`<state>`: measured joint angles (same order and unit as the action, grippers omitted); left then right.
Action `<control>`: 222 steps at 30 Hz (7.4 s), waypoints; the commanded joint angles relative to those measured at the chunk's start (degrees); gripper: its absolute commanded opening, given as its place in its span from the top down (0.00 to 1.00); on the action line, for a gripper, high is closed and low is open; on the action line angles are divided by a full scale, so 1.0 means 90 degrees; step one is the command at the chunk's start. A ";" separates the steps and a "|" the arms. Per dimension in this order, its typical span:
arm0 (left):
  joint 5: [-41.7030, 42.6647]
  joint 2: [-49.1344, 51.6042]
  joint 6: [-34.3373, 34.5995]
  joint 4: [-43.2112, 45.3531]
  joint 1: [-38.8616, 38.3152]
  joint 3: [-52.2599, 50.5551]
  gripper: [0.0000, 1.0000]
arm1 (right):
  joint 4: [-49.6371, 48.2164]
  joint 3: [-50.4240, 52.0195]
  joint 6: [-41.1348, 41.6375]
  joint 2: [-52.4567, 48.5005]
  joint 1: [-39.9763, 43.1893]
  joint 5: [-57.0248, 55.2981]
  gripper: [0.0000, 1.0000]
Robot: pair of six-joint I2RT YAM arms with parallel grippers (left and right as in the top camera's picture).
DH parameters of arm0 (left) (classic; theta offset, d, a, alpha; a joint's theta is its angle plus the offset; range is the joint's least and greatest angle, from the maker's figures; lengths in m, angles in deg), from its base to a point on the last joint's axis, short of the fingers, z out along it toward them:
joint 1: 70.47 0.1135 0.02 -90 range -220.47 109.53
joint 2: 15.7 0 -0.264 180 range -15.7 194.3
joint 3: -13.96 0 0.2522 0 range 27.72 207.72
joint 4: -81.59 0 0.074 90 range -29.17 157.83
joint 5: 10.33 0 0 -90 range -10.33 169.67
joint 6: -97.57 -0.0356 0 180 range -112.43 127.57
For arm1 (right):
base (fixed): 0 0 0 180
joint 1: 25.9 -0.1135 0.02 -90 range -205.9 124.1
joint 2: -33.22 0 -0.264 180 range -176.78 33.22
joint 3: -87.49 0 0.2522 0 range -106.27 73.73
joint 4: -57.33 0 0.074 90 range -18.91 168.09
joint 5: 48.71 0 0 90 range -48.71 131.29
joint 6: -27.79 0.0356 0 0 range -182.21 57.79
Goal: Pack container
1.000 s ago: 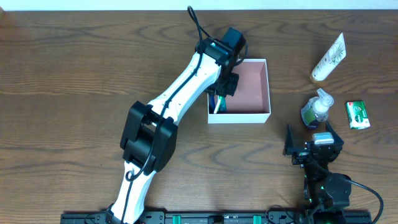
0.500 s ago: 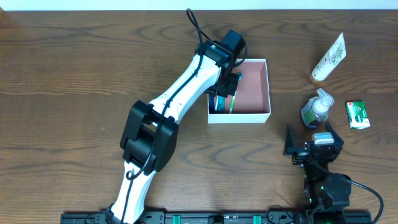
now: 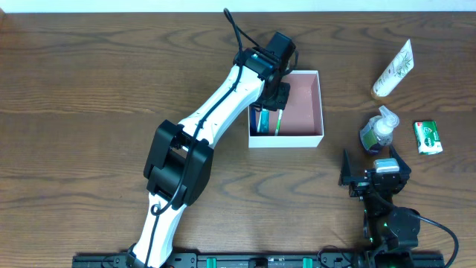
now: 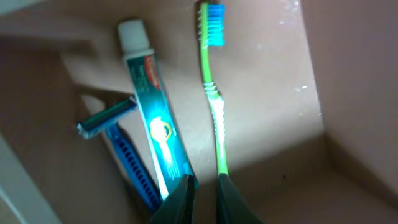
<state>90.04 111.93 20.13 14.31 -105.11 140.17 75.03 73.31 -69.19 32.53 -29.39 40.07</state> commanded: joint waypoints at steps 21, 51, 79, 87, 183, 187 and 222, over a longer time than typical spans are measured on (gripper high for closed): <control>0.0083 0.0704 -0.0816 0.1399 -0.0425 -0.0029 0.86 | 0.0022 0.0012 -0.0090 0.0041 0.0063 0.0019 0.01; -0.0707 0.1195 0.0216 0.1455 -0.0500 -0.0032 0.86 | 0.0019 0.0012 -0.0092 0.0041 0.0063 -0.0051 0.01; -0.1404 0.1202 0.0185 0.1042 -0.0410 -0.0029 0.86 | 0.0019 0.0012 -0.0090 0.0041 0.0063 -0.0051 0.01; -0.1401 0.1202 0.0068 0.1030 -0.0410 -0.0029 0.85 | 0.0019 0.0012 -0.0090 0.0041 0.0063 -0.0051 0.01; -0.2232 -0.2739 0.0265 -0.2356 0.5328 0.0279 0.02 | -0.1219 0.0012 -0.0046 0.0041 0.0061 -0.0010 0.01; -0.2232 -0.2739 0.0262 -0.2356 0.5328 0.0279 0.02 | -0.2885 0.0012 -0.0347 0.0041 0.0063 -0.0471 0.01; -0.2232 -0.2739 0.0265 -0.2356 0.5328 0.0279 0.02 | 0.3502 -1.0292 -0.2186 -0.6411 0.0068 -0.3194 0.01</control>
<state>70.43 86.88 22.38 -6.76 -57.35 143.21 102.16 -11.43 -89.61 -20.47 -29.39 15.97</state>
